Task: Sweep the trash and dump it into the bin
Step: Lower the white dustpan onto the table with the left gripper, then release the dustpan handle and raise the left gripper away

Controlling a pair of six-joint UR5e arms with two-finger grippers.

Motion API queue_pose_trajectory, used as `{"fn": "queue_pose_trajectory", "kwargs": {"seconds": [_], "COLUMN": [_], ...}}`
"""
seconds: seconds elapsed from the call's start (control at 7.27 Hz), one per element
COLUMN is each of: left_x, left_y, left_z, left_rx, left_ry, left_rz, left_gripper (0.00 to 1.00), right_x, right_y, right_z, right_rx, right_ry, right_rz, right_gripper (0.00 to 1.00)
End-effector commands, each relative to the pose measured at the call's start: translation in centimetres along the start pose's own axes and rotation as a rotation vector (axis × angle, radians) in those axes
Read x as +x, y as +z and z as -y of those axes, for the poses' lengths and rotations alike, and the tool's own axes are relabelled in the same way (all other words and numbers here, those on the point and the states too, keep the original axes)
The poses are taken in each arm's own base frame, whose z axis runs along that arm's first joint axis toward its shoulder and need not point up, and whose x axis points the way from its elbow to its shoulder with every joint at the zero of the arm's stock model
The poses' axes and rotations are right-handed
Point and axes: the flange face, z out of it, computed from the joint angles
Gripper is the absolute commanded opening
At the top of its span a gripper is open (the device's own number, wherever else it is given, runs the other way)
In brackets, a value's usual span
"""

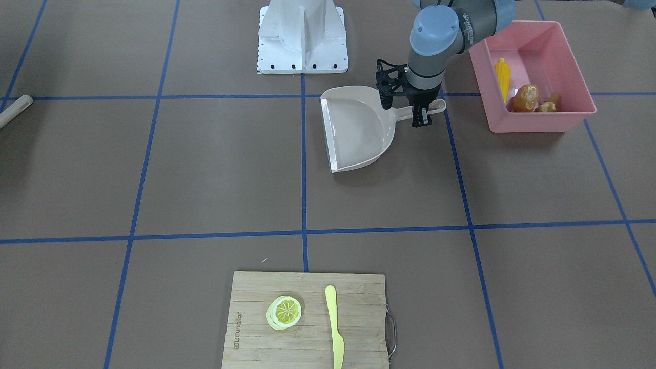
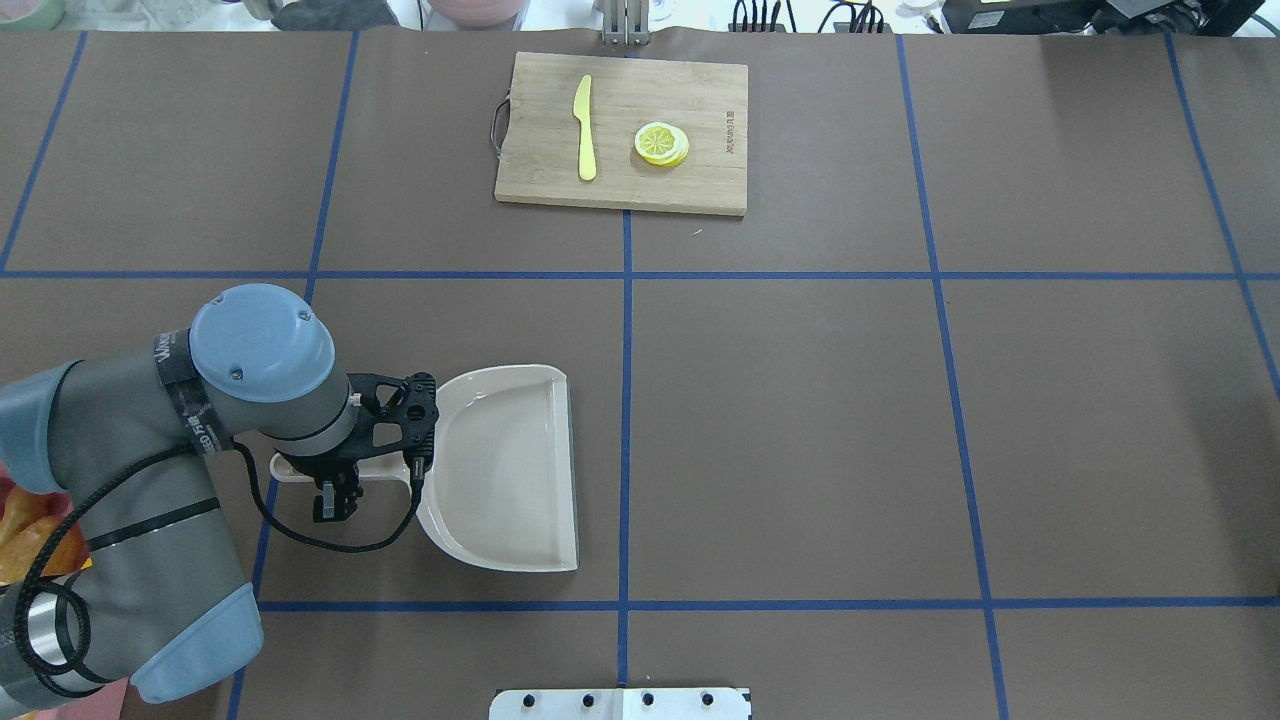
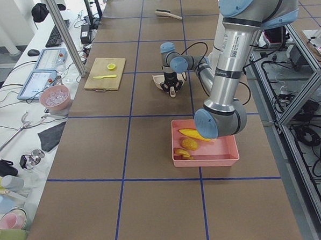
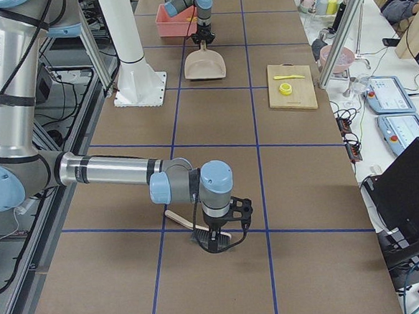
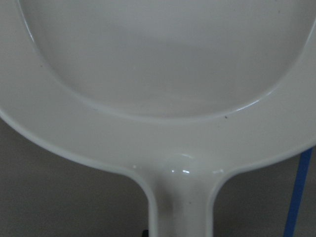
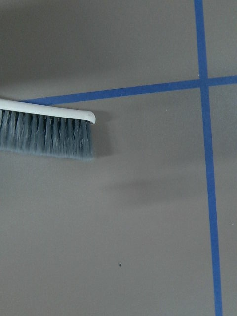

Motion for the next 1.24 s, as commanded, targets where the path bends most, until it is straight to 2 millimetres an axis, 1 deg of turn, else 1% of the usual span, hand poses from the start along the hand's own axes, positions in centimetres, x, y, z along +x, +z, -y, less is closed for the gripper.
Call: {"fn": "queue_pose_trajectory", "kwargs": {"seconds": [0.0,0.14,0.28,0.55,0.69,0.83,0.96,1.1], "left_x": [0.0,-0.3,-0.9,-3.2,-5.4,-8.2,-11.5,-14.4], "left_y": [-0.3,-0.6,-1.7,-5.0,-6.3,-7.5,-8.6,-9.9], "left_z": [0.0,-0.3,-1.6,-4.2,-6.0,-8.3,-11.1,-14.0], "left_rx": [0.001,0.002,0.002,-0.023,-0.001,0.002,0.005,0.011], "left_ry": [0.004,-0.003,-0.023,-0.104,-0.169,-0.239,-0.327,-0.471], "left_rz": [0.001,0.005,0.016,0.029,0.013,0.028,0.044,0.075], "left_gripper": [0.98,0.98,0.98,0.98,0.98,0.98,0.98,0.98], "right_x": [-0.1,0.0,-0.1,-0.1,-0.1,-0.1,-0.1,-0.1], "right_y": [-0.1,0.0,0.0,-0.1,0.0,0.0,0.0,0.0], "right_z": [0.1,0.1,0.1,0.1,0.1,0.1,0.1,0.1], "right_rx": [0.004,0.002,0.001,0.000,0.000,0.000,0.000,0.000], "right_ry": [-0.003,-0.001,-0.001,-0.001,-0.001,-0.001,-0.001,-0.001], "right_rz": [-0.001,-0.001,0.002,0.006,0.005,0.006,0.005,0.005], "right_gripper": [1.00,1.00,1.00,1.00,1.00,1.00,1.00,1.00]}}
